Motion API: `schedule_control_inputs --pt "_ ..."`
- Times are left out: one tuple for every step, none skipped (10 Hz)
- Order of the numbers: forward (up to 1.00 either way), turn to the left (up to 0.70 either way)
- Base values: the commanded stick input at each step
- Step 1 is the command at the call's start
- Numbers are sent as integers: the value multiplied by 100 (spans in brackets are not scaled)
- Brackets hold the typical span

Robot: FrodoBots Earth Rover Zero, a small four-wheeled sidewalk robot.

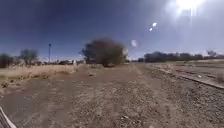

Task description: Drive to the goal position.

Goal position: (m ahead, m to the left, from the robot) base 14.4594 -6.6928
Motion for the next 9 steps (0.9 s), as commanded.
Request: schedule_control_inputs --pt "70 0" --pt "70 0" --pt "70 0" --pt "70 0" --pt "70 0" --pt "70 0" --pt "70 0" --pt "70 0" --pt "70 0"
